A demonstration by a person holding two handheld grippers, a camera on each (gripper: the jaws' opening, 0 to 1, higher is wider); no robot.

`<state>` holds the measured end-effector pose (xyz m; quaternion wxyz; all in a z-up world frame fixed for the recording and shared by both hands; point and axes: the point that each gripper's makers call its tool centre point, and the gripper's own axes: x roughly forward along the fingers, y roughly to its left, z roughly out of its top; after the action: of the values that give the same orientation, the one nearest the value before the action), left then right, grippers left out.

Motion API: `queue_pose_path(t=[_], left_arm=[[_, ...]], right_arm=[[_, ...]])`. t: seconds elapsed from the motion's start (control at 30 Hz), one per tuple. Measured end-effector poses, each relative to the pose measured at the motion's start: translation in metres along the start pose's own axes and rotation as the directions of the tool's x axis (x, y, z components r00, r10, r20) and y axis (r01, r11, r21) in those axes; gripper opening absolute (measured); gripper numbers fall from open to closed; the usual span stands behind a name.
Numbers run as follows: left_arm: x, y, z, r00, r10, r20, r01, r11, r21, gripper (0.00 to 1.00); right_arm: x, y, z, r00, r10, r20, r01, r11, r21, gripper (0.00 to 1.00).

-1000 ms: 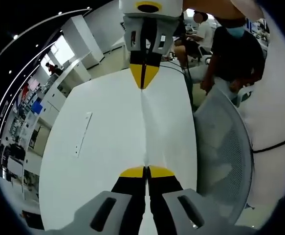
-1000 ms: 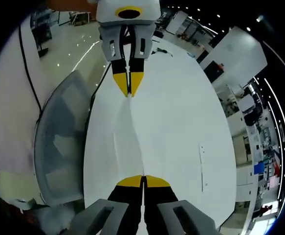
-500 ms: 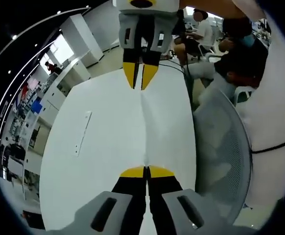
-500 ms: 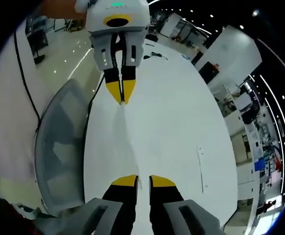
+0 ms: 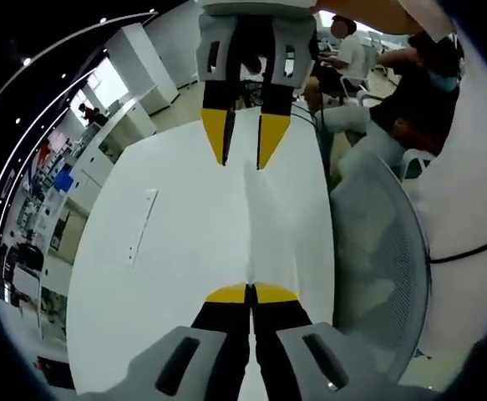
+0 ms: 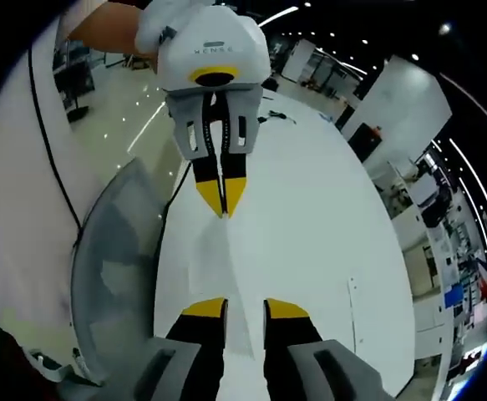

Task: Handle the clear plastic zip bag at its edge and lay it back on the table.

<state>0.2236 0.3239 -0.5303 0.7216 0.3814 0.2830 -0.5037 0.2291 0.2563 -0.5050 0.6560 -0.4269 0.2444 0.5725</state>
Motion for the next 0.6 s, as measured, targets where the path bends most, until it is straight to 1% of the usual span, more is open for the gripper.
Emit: queue_pose_path(t=[0.13,0.23,0.5,0.6], left_arm=[[-0.001,0.002,0.001,1.0,0.012,0.007,-0.012,1.0,0.001,0.0],[-0.002,0.004,0.003,1.0,0.025,0.018,-0.025,0.999,0.02,0.0],[-0.003,0.008,0.005,0.998,0.046,0.034,-0.048,0.998,0.049,0.0],[-0.005,0.007,0.006,0.998,0.051,0.036,-0.053,0.997,0.061,0.0]], right_arm=[[0.004,0.005,0.015,0.999,0.019,0.038,-0.019,1.0,0.0,0.15],[0.009,0.008,0.026,0.997,0.037,0.075,-0.038,0.999,0.008,0.15],[0.024,0.009,0.043,0.993,0.053,0.108,-0.056,0.998,0.021,0.14],[0.028,0.011,0.047,0.992,0.06,0.112,-0.062,0.998,0.016,0.13]])
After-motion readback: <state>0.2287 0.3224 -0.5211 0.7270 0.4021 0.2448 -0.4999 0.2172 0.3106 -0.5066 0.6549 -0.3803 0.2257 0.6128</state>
